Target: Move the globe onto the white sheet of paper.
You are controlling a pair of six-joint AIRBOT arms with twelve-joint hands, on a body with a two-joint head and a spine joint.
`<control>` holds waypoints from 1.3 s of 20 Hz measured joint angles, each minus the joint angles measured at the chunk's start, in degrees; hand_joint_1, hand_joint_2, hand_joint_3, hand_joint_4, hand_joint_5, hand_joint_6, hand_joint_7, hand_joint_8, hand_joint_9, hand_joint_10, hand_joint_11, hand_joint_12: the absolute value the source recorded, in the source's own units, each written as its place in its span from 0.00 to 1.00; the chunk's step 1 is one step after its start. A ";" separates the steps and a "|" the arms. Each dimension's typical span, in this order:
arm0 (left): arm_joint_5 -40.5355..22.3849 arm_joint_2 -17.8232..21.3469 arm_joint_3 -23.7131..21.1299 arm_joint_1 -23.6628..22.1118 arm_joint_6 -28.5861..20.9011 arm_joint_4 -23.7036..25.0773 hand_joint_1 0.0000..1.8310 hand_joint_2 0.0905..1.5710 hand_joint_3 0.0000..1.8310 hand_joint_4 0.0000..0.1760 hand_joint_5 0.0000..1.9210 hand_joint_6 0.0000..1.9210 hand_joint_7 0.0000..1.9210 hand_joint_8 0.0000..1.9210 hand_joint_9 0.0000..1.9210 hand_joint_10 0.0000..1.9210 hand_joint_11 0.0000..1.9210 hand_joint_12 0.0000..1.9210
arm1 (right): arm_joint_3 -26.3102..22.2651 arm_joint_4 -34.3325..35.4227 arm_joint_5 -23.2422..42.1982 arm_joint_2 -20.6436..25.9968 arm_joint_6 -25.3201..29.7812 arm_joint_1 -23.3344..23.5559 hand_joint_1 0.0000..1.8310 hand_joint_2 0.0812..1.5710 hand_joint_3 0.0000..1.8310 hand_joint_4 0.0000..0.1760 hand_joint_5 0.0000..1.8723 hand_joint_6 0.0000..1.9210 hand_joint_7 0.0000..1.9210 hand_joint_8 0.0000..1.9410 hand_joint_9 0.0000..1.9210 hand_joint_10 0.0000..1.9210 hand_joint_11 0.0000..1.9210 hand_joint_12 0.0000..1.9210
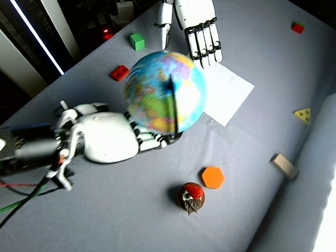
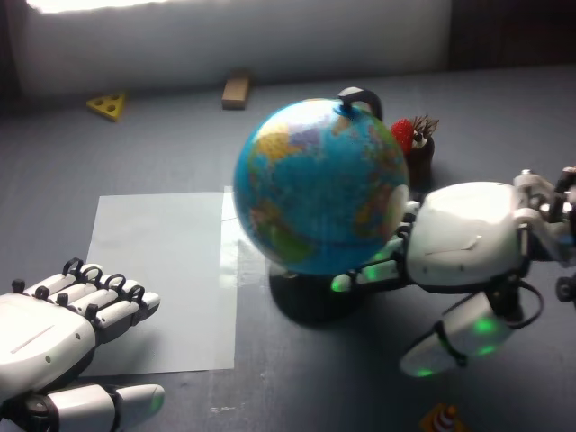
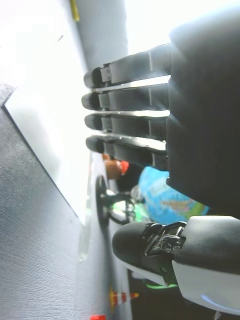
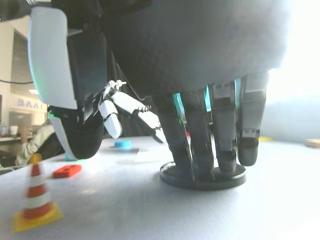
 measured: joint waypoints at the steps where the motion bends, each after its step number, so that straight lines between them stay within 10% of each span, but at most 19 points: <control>1: 0.00 0.00 0.00 0.00 -0.02 0.02 0.00 0.75 0.00 0.00 0.05 0.00 0.04 0.00 0.04 0.00 0.00 0.03 | 0.31 -0.42 -0.55 -0.94 0.28 0.31 0.00 0.70 0.00 0.00 0.11 0.00 0.12 0.00 0.10 0.00 0.00 0.18; 26: -0.09 0.72 -0.96 1.42 -1.46 -0.13 0.00 0.75 0.00 0.00 0.05 0.00 0.04 0.00 0.03 0.00 0.00 0.01 | 7.23 -5.33 -17.59 -23.04 0.79 7.28 0.01 0.71 0.00 0.00 0.12 0.00 0.12 0.00 0.10 0.00 0.00 0.20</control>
